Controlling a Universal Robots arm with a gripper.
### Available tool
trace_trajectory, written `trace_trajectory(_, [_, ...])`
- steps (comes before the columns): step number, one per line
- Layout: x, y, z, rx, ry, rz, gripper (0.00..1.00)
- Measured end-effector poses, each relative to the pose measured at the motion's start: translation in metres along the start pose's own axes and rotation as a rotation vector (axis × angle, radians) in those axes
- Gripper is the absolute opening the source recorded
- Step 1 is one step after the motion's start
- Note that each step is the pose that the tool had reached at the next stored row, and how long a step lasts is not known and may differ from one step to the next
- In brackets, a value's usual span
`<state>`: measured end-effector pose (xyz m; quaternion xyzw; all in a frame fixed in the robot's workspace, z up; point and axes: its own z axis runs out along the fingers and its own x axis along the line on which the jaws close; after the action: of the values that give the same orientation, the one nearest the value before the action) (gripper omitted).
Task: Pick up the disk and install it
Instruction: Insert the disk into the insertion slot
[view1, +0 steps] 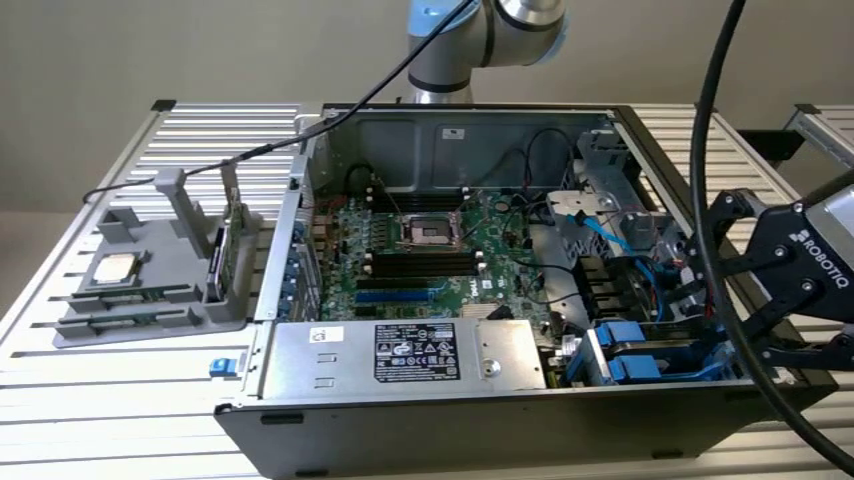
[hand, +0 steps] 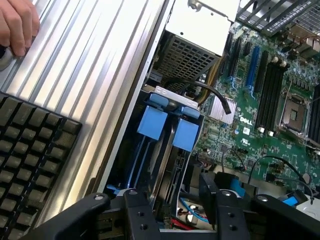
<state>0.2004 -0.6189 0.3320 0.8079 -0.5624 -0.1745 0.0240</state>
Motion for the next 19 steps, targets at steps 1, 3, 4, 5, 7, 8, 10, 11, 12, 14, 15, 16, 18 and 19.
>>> trace_trajectory(1, [0.0004, -0.0012, -0.0005, -0.0003, -0.0020, -0.006, 0.47])
trace_trajectory(3, [0.0014, -0.0040, -0.0014, 0.0002, -0.0083, -0.017, 0.47])
trace_trajectory(4, [0.0019, -0.0056, -0.0019, 0.0008, -0.0122, -0.023, 0.47])
trace_trajectory(5, [0.0023, -0.0069, -0.0024, 0.0013, -0.0157, -0.029, 0.47])
trace_trajectory(7, [0.0030, -0.0089, -0.0031, 0.0032, -0.0247, -0.039, 0.47])
trace_trajectory(8, [0.0032, -0.0089, -0.0029, 0.0054, -0.0316, -0.043, 0.47])
trace_trajectory(10, [0.0042, -0.0089, -0.0021, 0.0122, -0.0491, -0.049, 0.47])
trace_trajectory(11, [0.0048, -0.0090, -0.0014, 0.0154, -0.0570, -0.052, 0.47])
trace_trajectory(12, [0.0052, -0.0090, -0.0009, 0.0178, -0.0635, -0.054, 0.47])
trace_trajectory(14, [0.0060, -0.0090, 0.0000, 0.0198, -0.0690, -0.056, 0.47])
trace_trajectory(15, [0.0061, -0.0090, 0.0002, 0.0200, -0.0694, -0.056, 0.47])
trace_trajectory(16, [0.0061, -0.0090, 0.0003, 0.0200, -0.0694, -0.056, 0.47])
trace_trajectory(18, [0.0062, -0.0090, 0.0003, 0.0200, -0.0695, -0.056, 0.47])
trace_trajectory(19, [0.0063, -0.0090, 0.0004, 0.0200, -0.0695, -0.056, 0.47])
